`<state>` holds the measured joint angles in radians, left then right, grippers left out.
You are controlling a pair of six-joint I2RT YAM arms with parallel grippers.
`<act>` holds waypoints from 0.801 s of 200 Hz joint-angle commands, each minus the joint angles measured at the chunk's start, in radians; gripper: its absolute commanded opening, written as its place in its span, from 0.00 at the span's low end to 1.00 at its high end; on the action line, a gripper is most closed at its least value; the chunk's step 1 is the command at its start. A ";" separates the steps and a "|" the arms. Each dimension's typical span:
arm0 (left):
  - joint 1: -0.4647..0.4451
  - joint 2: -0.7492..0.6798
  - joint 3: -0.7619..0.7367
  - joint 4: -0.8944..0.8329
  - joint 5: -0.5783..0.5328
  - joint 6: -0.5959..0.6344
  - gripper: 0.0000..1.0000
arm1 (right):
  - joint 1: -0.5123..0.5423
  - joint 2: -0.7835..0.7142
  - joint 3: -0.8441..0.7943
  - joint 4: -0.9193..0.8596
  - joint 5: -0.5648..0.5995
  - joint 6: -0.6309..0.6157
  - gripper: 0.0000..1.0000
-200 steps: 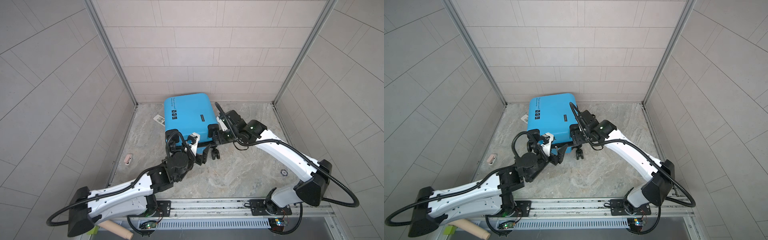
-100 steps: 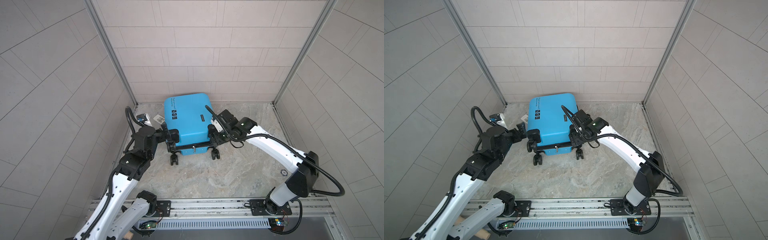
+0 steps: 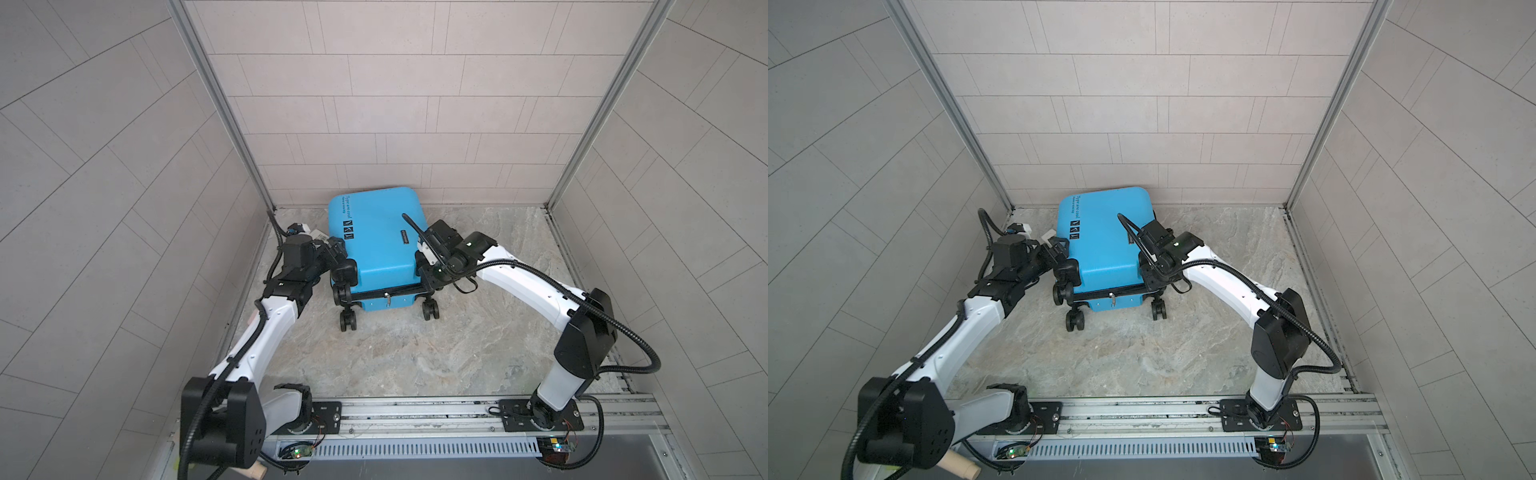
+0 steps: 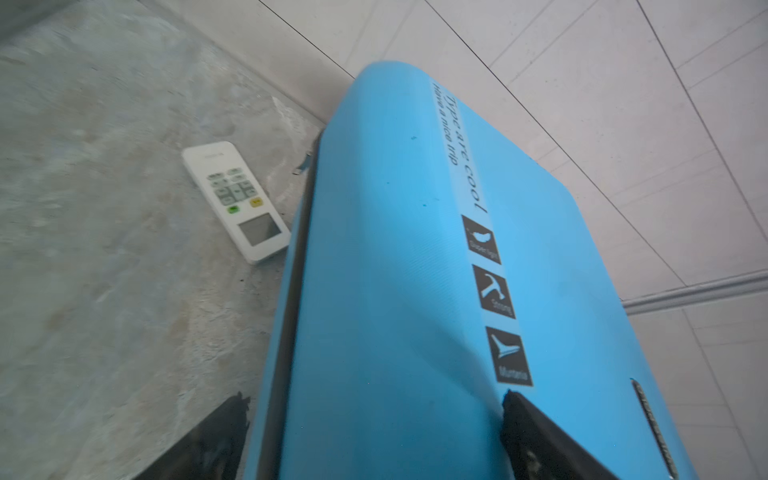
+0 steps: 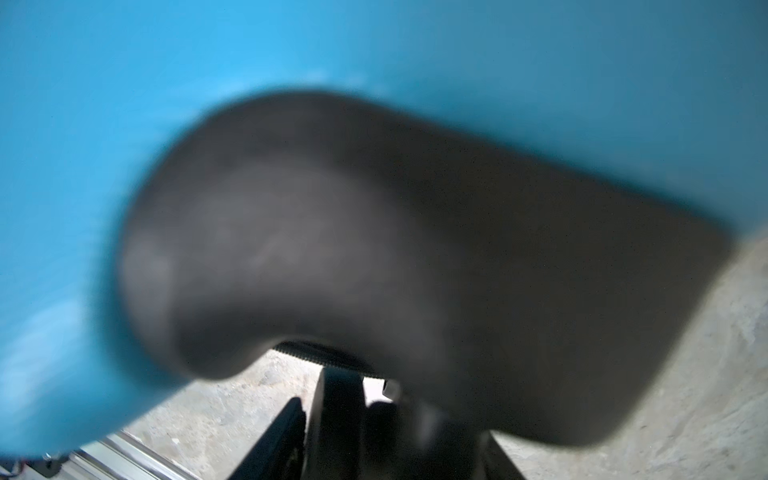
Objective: Pack the luggage
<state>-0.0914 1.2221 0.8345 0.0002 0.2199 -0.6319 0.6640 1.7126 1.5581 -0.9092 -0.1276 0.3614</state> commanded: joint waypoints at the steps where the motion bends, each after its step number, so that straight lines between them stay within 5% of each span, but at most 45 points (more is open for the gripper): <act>1: -0.004 0.082 0.043 0.105 0.111 -0.012 0.96 | 0.009 -0.034 -0.029 0.020 -0.025 0.013 0.48; 64: -0.081 0.261 0.148 0.161 0.146 0.006 0.94 | -0.011 -0.114 -0.091 0.044 -0.022 0.046 0.37; 160: -0.238 0.583 0.471 0.185 0.131 0.019 0.91 | -0.056 -0.232 -0.201 0.065 -0.027 0.092 0.34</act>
<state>-0.2573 1.7203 1.2442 0.2058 0.2672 -0.6273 0.5880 1.5391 1.3701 -0.8726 -0.0551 0.5407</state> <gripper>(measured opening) 0.923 0.457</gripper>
